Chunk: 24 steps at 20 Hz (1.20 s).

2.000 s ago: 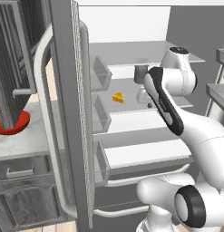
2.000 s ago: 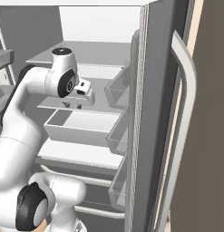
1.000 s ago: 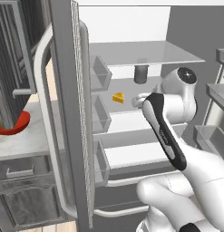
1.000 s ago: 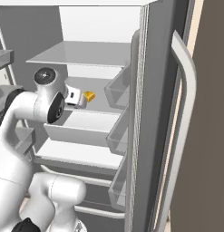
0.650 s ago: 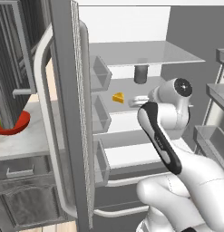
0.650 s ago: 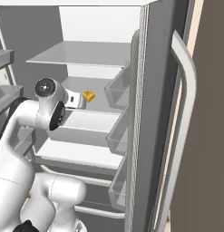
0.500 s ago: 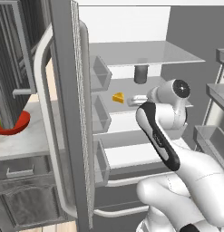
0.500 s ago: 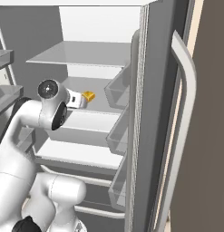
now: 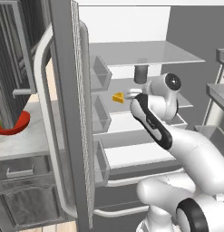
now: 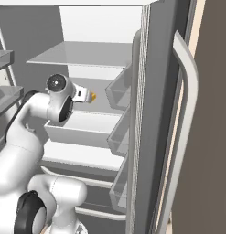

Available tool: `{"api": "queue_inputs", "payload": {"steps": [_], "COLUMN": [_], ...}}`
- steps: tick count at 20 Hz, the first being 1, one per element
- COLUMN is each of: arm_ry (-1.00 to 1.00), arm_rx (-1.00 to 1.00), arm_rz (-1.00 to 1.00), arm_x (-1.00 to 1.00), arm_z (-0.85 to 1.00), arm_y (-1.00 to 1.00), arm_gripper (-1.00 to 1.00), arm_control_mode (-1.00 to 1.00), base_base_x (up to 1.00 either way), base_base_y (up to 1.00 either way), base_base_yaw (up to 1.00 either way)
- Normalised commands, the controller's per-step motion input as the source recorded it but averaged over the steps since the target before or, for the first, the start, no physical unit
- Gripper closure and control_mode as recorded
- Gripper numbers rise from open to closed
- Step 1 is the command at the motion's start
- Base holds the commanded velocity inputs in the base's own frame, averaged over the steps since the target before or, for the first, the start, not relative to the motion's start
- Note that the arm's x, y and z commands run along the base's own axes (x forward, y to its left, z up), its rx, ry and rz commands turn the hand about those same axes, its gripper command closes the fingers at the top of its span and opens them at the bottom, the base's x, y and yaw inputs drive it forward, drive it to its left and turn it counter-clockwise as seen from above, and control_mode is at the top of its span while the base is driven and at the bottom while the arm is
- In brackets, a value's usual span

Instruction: Pick the cheese from the fridge and the cheese grater from the cabinet and place them next to the salad bowl.

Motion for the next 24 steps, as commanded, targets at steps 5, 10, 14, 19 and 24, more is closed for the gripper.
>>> {"api": "queue_inputs", "payload": {"steps": [5, 10, 14, 19, 24], "arm_ry": [0.09, 0.04, 0.00, -0.03, -0.02], "arm_rx": [0.00, -0.03, -0.06, -0.05, -0.01], "arm_rz": [0.00, 0.03, 0.07, 0.09, 0.08], "arm_x": [0.41, 0.34, 0.06, 0.00, 0.04], "arm_z": [-0.01, -0.11, -0.29, -0.33, -0.22], "arm_y": [0.00, 0.00, 0.05, 0.04, 0.02], "arm_gripper": [-1.00, -1.00, -1.00, -1.00, -1.00], "arm_control_mode": [-1.00, -1.00, -1.00, -1.00, -1.00], "base_base_x": [0.00, 0.00, 0.00, 0.00, 0.00], "base_base_y": [0.00, 0.00, 0.00, 0.00, 0.00], "base_base_yaw": [0.00, 0.00, 0.00, 0.00, 0.00]}}
